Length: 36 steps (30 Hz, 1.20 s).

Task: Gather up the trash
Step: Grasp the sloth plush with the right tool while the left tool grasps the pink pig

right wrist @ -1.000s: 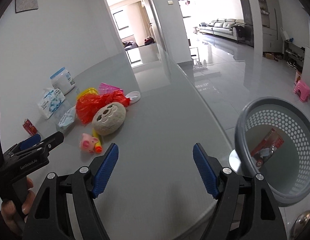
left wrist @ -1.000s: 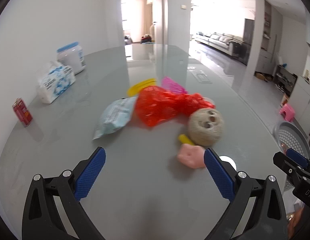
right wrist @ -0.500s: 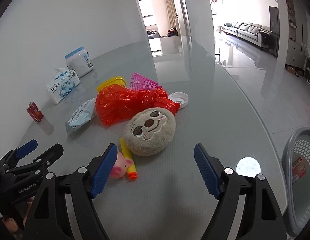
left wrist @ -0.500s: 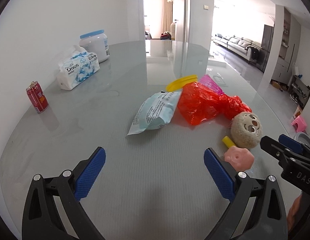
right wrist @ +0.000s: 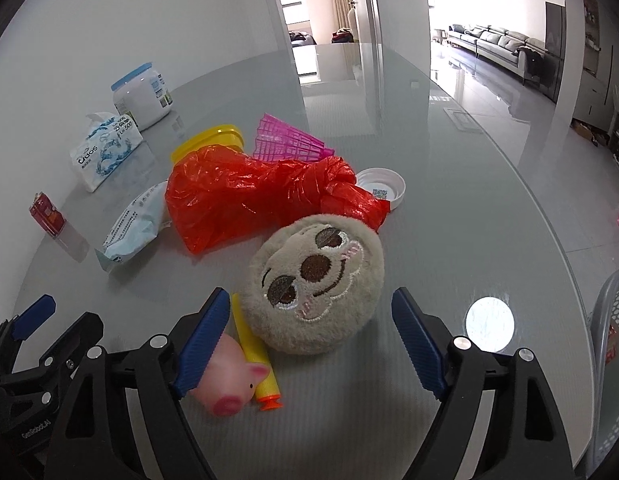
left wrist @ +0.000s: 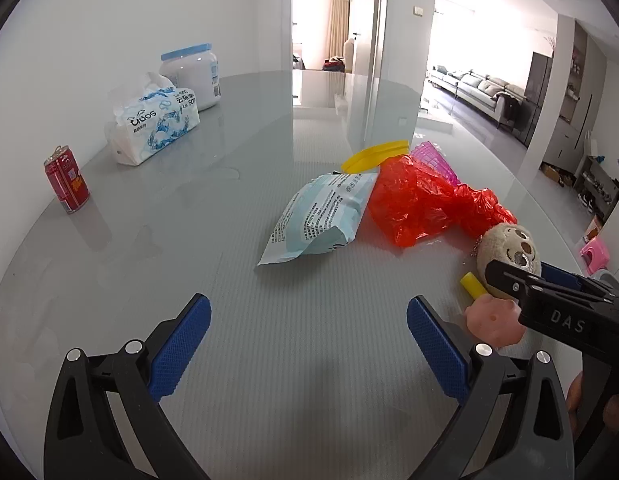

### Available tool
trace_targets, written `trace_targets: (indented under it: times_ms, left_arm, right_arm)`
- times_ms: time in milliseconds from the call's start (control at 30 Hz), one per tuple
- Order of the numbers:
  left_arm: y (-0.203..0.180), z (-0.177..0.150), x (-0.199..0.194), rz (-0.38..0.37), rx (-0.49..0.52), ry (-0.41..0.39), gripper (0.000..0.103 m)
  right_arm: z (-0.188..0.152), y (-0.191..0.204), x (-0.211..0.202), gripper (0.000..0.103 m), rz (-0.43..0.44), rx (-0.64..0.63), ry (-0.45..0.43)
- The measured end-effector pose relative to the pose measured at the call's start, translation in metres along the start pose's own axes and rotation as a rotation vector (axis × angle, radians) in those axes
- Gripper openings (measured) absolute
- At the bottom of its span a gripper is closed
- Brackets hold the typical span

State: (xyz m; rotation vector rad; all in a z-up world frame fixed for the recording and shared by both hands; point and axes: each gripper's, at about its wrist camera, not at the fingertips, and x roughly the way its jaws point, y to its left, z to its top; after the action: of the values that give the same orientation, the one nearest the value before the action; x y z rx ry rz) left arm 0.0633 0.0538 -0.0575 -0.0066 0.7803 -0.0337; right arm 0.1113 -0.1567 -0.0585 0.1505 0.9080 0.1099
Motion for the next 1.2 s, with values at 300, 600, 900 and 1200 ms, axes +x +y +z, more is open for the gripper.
trace_targets:
  times_ms: [300, 600, 900, 1200]
  left_arm:
    - [-0.004, 0.0, 0.0, -0.011, 0.009, 0.008, 0.096]
    - [-0.028, -0.002, -0.002, -0.071, 0.038, 0.032, 0.096]
    - [-0.071, -0.008, -0.003, -0.152, 0.093, 0.064, 0.097]
    - [-0.101, -0.009, 0.01, -0.192, 0.122, 0.116, 0.097]
  right_arm:
    - [0.001, -0.002, 0.0, 0.06, 0.021, 0.0, -0.012]
    - [-0.014, -0.034, -0.032, 0.058, 0.069, 0.097, -0.076]
    - [-0.042, -0.064, -0.064, 0.058, 0.027, 0.141, -0.126]
    - [-0.056, -0.082, -0.074, 0.058, 0.035, 0.178, -0.14]
